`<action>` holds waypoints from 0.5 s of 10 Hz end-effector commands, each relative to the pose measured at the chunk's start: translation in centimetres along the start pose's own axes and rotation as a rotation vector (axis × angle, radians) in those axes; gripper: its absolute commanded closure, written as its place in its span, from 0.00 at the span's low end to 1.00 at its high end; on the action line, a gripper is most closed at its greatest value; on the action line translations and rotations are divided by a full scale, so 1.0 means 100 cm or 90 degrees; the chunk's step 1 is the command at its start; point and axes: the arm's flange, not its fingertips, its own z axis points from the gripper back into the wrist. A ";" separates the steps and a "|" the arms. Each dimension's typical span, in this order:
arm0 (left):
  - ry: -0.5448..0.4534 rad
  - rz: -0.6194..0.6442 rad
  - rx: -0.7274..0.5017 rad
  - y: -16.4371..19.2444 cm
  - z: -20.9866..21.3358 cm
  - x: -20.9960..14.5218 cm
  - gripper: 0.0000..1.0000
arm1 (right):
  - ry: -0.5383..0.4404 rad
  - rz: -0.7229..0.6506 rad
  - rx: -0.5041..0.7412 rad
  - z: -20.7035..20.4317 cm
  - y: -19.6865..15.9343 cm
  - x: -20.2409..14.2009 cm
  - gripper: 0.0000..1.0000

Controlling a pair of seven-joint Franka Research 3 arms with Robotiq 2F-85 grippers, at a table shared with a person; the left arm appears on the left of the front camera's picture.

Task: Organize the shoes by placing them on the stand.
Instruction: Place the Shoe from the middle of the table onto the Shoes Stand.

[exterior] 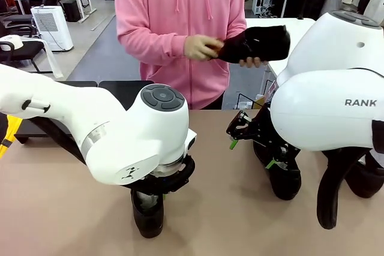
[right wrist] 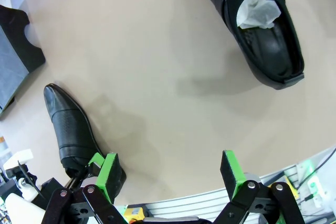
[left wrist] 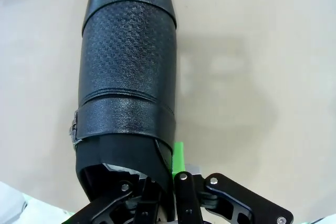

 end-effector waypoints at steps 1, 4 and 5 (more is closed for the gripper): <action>0.018 0.005 -0.010 0.006 0.011 -0.003 1.00 | 0.001 0.010 0.002 0.000 0.002 0.002 0.00; 0.054 -0.065 -0.084 0.080 0.099 -0.022 1.00 | 0.001 0.010 0.002 0.000 0.002 0.002 0.00; 0.007 -0.080 -0.087 0.106 0.124 -0.022 1.00 | 0.001 0.010 0.002 0.000 0.002 0.002 0.00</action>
